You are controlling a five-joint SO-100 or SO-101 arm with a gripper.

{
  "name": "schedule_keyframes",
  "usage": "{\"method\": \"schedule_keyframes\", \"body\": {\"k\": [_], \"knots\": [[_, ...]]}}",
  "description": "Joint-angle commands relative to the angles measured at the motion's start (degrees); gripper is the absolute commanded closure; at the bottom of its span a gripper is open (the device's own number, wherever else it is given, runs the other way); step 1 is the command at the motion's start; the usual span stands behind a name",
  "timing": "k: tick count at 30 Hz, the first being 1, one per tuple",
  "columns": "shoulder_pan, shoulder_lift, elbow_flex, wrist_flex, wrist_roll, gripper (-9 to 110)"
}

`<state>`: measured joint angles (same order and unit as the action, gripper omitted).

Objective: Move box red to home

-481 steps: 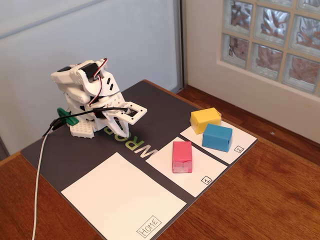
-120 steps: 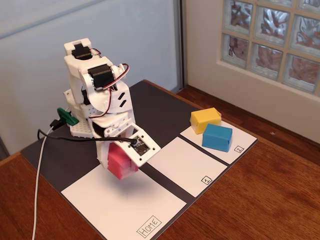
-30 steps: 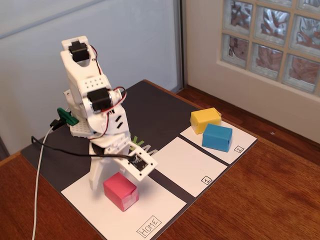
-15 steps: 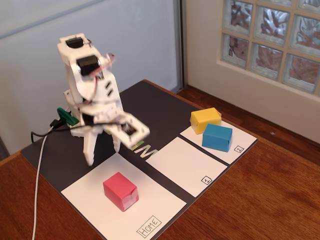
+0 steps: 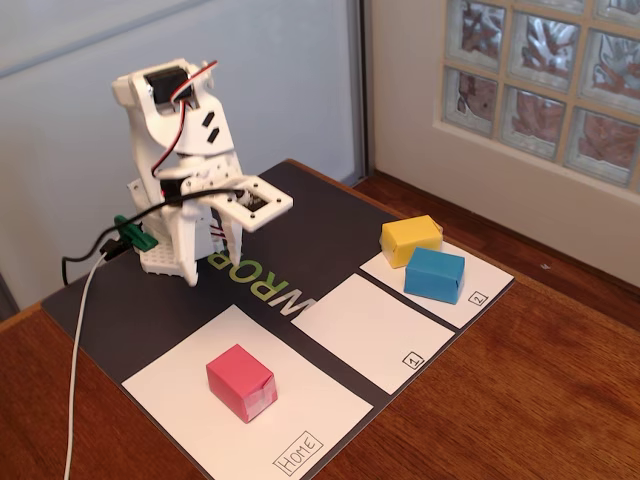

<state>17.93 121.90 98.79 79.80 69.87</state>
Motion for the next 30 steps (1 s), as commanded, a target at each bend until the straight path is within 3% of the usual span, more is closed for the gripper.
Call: {"method": "schedule_keyframes", "body": {"k": [1,6,30], "knots": [[-1.7,6.0,1.8,2.0,1.0,86],[-3.9,12.9,7.0,5.8,1.5,102],[-10.6,54.0,40.2,14.2,5.3,102]]}}
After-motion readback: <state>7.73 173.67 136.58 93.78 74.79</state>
